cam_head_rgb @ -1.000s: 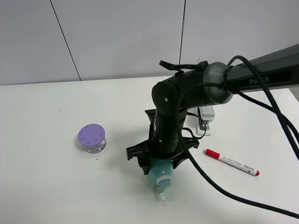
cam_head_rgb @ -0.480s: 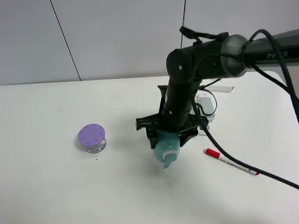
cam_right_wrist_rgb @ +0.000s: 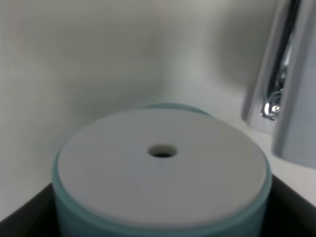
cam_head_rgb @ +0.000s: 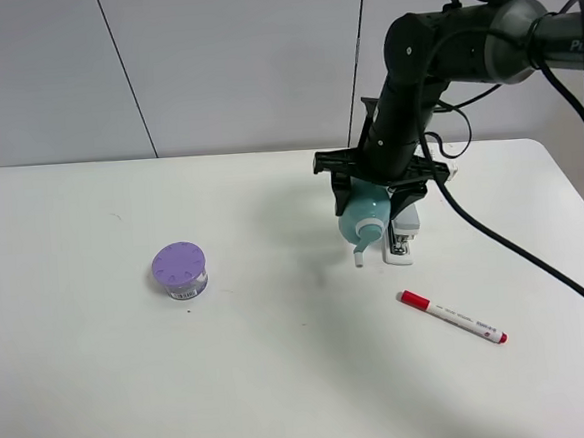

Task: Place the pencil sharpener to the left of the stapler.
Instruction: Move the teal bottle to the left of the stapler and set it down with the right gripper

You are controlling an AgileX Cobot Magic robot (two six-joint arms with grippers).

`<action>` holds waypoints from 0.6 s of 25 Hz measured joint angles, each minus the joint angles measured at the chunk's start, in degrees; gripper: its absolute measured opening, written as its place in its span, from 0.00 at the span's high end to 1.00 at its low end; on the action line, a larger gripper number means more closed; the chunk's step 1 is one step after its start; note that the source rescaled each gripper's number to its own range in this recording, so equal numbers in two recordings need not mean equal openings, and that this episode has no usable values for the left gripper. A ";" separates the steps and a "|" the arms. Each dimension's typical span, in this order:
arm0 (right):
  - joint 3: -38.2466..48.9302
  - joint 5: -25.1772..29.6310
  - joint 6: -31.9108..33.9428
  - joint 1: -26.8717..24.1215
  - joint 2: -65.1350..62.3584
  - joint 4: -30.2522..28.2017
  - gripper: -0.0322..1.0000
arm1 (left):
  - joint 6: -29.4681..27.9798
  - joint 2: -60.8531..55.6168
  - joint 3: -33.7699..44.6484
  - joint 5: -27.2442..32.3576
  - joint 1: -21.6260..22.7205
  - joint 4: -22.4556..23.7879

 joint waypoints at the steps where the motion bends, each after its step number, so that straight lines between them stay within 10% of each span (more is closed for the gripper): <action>1: -0.02 -0.77 -0.05 -0.29 0.78 0.00 0.95 | 0.00 0.00 0.00 0.00 0.00 0.00; 15: -14.04 -0.69 -0.36 -0.47 13.40 0.39 0.95 | 0.00 0.00 0.00 0.00 0.00 0.00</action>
